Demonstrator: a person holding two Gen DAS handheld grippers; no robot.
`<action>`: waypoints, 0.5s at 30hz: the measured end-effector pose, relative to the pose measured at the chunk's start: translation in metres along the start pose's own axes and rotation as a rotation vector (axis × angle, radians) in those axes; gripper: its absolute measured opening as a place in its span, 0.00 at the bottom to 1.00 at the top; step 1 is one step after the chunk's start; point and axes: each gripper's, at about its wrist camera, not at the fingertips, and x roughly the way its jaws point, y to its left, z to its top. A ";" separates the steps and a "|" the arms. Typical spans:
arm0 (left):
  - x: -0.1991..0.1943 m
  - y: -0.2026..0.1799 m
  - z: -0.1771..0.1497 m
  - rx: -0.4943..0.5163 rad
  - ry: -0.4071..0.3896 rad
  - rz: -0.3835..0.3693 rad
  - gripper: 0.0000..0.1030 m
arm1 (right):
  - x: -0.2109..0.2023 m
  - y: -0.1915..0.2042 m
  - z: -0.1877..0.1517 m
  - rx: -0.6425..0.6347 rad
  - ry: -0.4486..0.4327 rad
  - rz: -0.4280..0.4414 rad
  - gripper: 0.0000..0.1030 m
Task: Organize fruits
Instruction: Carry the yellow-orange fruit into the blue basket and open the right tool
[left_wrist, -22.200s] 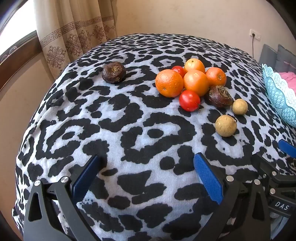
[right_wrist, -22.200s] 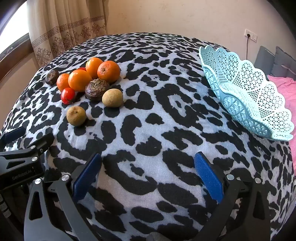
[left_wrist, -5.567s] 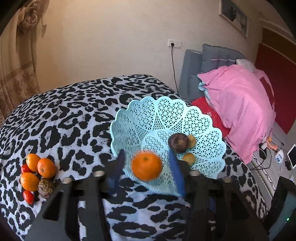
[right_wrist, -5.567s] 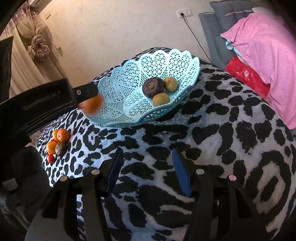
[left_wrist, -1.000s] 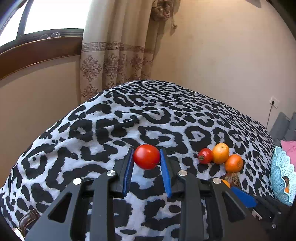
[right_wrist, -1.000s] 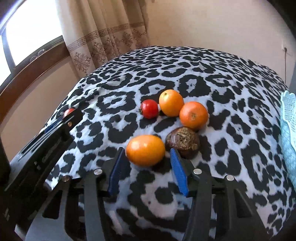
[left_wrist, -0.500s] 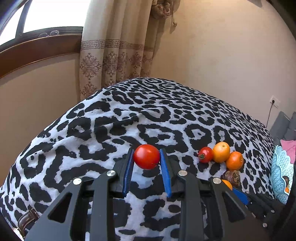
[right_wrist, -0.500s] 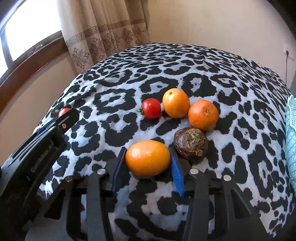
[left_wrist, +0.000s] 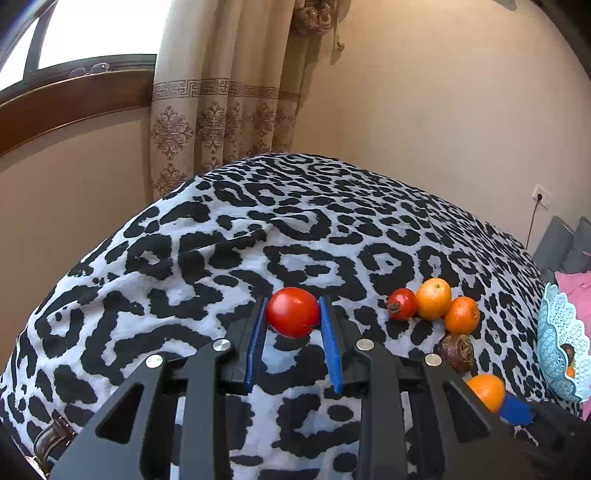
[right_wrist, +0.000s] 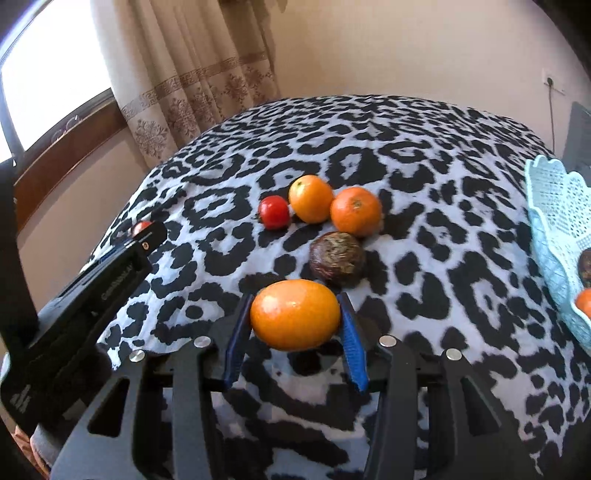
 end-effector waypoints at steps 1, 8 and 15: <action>0.000 -0.001 0.000 0.003 0.000 -0.005 0.28 | -0.004 -0.002 0.000 0.007 -0.008 -0.004 0.46; -0.001 -0.007 -0.002 0.030 0.004 -0.032 0.28 | -0.031 -0.020 -0.002 0.060 -0.060 -0.031 0.45; 0.000 -0.010 -0.003 0.044 0.010 -0.051 0.28 | -0.059 -0.049 -0.001 0.131 -0.123 -0.088 0.45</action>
